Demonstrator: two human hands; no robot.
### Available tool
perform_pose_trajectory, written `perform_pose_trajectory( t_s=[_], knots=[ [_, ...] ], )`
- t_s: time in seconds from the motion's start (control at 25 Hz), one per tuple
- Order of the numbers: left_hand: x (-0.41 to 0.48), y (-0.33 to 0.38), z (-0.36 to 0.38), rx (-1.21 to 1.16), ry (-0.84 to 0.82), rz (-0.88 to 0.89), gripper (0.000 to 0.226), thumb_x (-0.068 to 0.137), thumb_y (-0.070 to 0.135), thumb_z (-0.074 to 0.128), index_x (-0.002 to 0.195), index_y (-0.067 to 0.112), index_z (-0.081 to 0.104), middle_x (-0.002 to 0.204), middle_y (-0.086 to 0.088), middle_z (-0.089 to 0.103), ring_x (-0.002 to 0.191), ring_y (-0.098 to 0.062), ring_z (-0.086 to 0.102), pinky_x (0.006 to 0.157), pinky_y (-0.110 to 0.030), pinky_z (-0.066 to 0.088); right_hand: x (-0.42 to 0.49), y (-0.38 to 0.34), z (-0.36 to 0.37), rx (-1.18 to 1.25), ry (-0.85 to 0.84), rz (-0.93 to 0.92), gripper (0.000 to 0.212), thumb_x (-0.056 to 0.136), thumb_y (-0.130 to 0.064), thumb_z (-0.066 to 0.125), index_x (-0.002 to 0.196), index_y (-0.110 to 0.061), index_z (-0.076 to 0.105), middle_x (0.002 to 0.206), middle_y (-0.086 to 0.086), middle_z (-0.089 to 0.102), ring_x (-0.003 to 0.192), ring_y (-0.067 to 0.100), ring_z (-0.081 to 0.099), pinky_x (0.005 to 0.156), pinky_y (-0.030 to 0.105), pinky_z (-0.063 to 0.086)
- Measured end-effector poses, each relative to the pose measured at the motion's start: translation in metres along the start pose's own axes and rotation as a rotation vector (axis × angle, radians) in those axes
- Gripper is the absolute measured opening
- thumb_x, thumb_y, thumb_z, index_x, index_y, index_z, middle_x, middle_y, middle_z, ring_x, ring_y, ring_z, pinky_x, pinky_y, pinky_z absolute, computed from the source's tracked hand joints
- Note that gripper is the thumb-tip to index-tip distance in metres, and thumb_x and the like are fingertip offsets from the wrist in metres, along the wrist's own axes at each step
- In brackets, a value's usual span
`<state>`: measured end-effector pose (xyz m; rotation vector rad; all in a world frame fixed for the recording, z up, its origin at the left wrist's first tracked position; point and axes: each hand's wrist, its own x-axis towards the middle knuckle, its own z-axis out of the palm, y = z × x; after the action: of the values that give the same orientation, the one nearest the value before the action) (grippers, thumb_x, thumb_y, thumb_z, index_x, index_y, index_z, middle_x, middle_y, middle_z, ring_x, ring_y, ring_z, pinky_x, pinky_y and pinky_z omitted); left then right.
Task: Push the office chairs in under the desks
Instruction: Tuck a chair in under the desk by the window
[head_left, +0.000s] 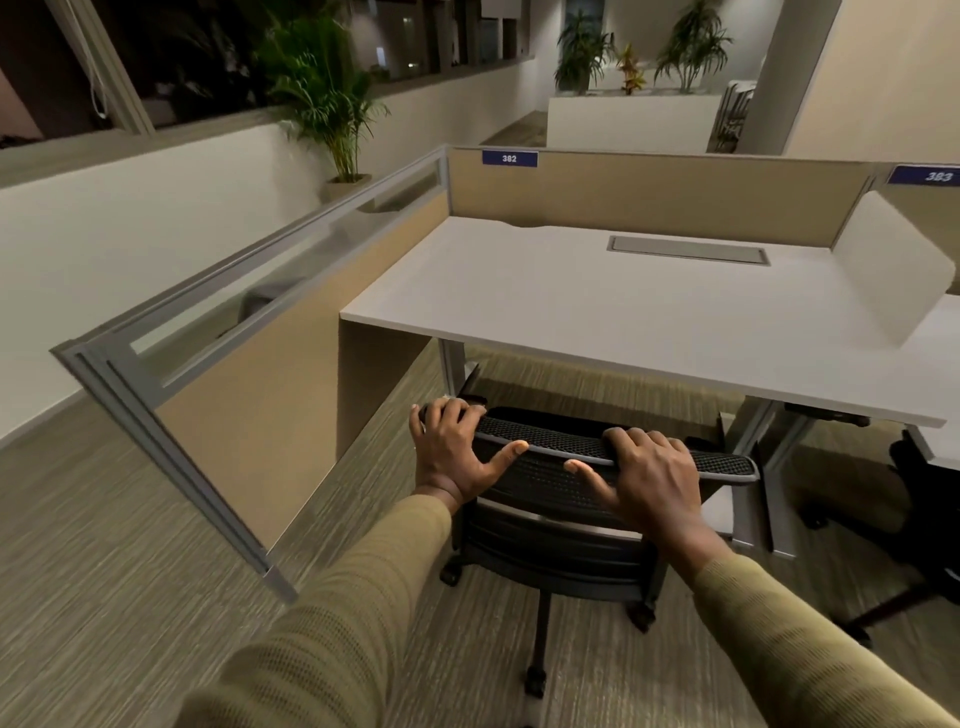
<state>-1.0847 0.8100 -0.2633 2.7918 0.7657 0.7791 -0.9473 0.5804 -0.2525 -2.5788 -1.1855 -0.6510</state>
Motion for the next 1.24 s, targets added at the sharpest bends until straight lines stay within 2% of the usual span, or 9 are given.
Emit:
perform_pose_trajectory(
  t_s=[0.2, 0.4, 0.48, 0.56, 0.68, 0.8, 1.04, 1.24],
  knots=[
    [0.059, 0.011, 0.037, 0.039, -0.11, 0.076, 0.092, 0.079, 0.095, 0.024, 0.122, 0.022, 0.063, 0.12, -0.002, 0.06, 0.122, -0.026, 0.048, 0.11, -0.064, 0.03, 0.049, 0.044, 0.026, -0.022, -0.065, 0.041, 0.074, 0.087, -0.087, 0.026, 0.105, -0.025, 0.061, 0.084, -0.002, 0.065, 0.076, 0.02, 0.06, 0.073, 0.037, 0.043],
    [0.13, 0.029, 0.073, 0.053, -0.199, 0.094, 0.097, 0.077, 0.097, 0.017, 0.126, 0.023, 0.058, 0.126, -0.002, 0.058, 0.127, -0.027, 0.045, 0.111, -0.067, 0.027, 0.101, 0.085, 0.046, -0.066, -0.139, 0.119, 0.081, 0.084, -0.091, 0.017, 0.111, -0.027, 0.058, 0.1, 0.0, 0.066, 0.091, 0.022, 0.059, 0.089, 0.043, 0.039],
    [0.154, 0.034, 0.087, 0.068, -0.209, 0.109, 0.098, 0.077, 0.097, 0.015, 0.124, 0.023, 0.058, 0.124, -0.002, 0.058, 0.124, -0.027, 0.046, 0.112, -0.068, 0.026, 0.117, 0.096, 0.055, -0.116, -0.192, 0.197, 0.086, 0.08, -0.094, 0.015, 0.116, -0.028, 0.057, 0.11, 0.003, 0.065, 0.102, 0.025, 0.058, 0.098, 0.051, 0.035],
    [0.174, 0.039, 0.1, 0.066, -0.203, 0.126, 0.097, 0.077, 0.097, 0.016, 0.123, 0.022, 0.058, 0.123, -0.003, 0.058, 0.122, -0.027, 0.047, 0.113, -0.069, 0.024, 0.131, 0.104, 0.064, -0.155, -0.255, 0.296, 0.095, 0.077, -0.096, 0.012, 0.127, -0.027, 0.052, 0.125, 0.008, 0.06, 0.118, 0.031, 0.054, 0.108, 0.066, 0.023],
    [0.2, 0.044, 0.116, 0.065, -0.198, 0.154, 0.093, 0.078, 0.096, 0.02, 0.121, 0.022, 0.058, 0.122, -0.003, 0.058, 0.119, -0.027, 0.047, 0.108, -0.065, 0.03, 0.15, 0.115, 0.076, -0.147, -0.309, 0.395, 0.105, 0.072, -0.1, 0.007, 0.138, -0.026, 0.041, 0.136, 0.014, 0.052, 0.13, 0.039, 0.045, 0.109, 0.076, 0.013],
    [0.219, 0.048, 0.129, 0.065, -0.191, 0.167, 0.092, 0.079, 0.095, 0.021, 0.12, 0.021, 0.058, 0.121, -0.004, 0.058, 0.119, -0.028, 0.047, 0.109, -0.065, 0.029, 0.167, 0.13, 0.083, -0.089, -0.355, 0.425, 0.109, 0.068, -0.102, 0.007, 0.143, -0.029, 0.033, 0.143, 0.015, 0.048, 0.136, 0.04, 0.039, 0.11, 0.076, 0.012],
    [0.244, 0.057, 0.145, 0.04, -0.167, 0.173, 0.092, 0.078, 0.096, 0.02, 0.117, 0.021, 0.057, 0.119, -0.003, 0.058, 0.119, -0.027, 0.047, 0.11, -0.065, 0.027, 0.188, 0.154, 0.095, -0.015, -0.403, 0.442, 0.1, 0.075, -0.097, 0.024, 0.152, -0.033, 0.023, 0.155, 0.012, 0.037, 0.145, 0.037, 0.028, 0.113, 0.074, 0.006],
    [0.255, 0.065, 0.146, 0.026, -0.235, 0.143, 0.101, 0.074, 0.098, 0.015, 0.127, 0.021, 0.053, 0.131, -0.003, 0.054, 0.132, -0.027, 0.039, 0.115, -0.069, 0.02, 0.194, 0.17, 0.09, 0.056, -0.462, 0.355, 0.102, 0.075, -0.094, 0.018, 0.157, -0.033, 0.014, 0.163, 0.008, 0.026, 0.152, 0.033, 0.014, 0.119, 0.066, 0.001]
  ],
)
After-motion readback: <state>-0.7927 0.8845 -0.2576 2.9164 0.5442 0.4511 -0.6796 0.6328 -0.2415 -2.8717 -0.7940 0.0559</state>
